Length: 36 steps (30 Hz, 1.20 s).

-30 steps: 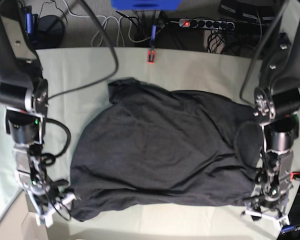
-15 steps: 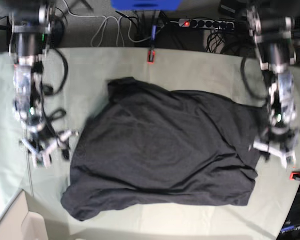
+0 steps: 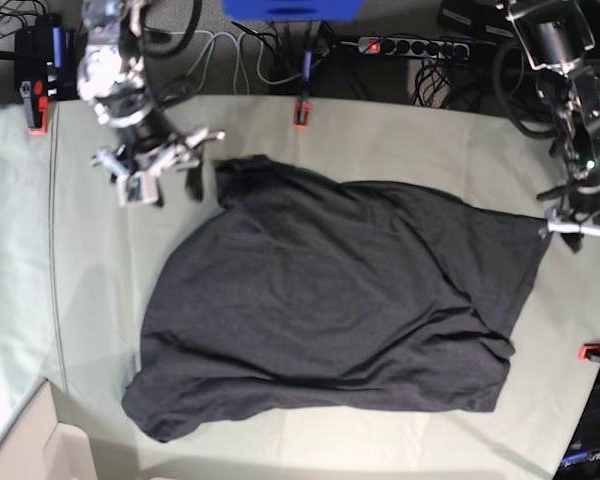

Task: Layout the t-shirt on the table in an organized manner, then fold the t-shirt properly
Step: 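Grasp the shirt's edge with both grippers and pull it taut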

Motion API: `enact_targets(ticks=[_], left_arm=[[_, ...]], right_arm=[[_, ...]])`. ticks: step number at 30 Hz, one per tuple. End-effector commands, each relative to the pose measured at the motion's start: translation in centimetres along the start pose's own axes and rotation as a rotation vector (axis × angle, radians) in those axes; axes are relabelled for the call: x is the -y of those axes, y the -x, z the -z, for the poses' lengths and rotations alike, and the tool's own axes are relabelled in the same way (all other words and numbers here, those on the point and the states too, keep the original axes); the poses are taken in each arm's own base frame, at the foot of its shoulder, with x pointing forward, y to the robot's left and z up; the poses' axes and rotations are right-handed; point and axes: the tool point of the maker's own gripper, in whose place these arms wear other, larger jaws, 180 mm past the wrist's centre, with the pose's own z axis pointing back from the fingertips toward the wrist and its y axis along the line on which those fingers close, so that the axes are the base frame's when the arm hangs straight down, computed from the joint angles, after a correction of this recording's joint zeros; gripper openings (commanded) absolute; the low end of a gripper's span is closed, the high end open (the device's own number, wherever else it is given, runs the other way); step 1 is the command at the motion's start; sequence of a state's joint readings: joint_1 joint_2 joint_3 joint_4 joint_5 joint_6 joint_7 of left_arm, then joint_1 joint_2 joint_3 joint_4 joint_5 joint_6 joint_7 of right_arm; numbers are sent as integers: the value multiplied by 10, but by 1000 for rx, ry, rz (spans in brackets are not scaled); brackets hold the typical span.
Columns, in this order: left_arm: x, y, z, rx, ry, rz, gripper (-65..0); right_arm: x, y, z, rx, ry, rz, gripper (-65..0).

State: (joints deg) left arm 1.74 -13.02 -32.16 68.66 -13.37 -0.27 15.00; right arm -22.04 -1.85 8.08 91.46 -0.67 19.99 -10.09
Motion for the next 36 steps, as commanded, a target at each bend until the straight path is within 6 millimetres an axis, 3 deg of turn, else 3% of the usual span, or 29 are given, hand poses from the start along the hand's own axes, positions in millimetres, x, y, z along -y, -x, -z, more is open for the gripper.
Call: enact_targets(ticks=[1, 6, 11, 15, 19, 24, 28, 30, 32, 35, 36], left_arm=[[-5, -25, 4, 67, -6, 3, -317], [-10, 3, 19, -18, -32, -20, -317], [-15, 28, 32, -100, -54, -46, -317], [-8, 32, 38, -120, -49, -63, -317], [21, 35, 42, -134, 19, 1, -317], [43, 32, 42, -89, 69, 55, -317], [54, 57, 40, -130, 99, 101, -324], [52, 65, 40, -146, 97, 109, -365], [48, 67, 40, -150, 90, 111, -456], [46, 68, 39, -151, 88, 113, -643], [45, 68, 39, -151, 87, 115, -650]], right_arm=[[-6, -13, -1, 51, -23, 5, -294], [-31, -2, -5, 31, -93, 40, -261], [-39, 22, 0, -21, -103, 81, -261], [-40, 31, 8, -46, -110, 95, -262], [-40, 30, 15, -46, -114, 99, -262], [-46, 26, 20, -44, -131, 94, -263], [-61, 34, 26, -68, -171, 95, -265], [-69, 38, 27, -81, -192, 94, -283], [-78, 39, 28, -87, -218, 83, -335], [-90, 40, 25, -89, -251, 72, -482], [-91, 41, 24, -92, -252, 72, -540]])
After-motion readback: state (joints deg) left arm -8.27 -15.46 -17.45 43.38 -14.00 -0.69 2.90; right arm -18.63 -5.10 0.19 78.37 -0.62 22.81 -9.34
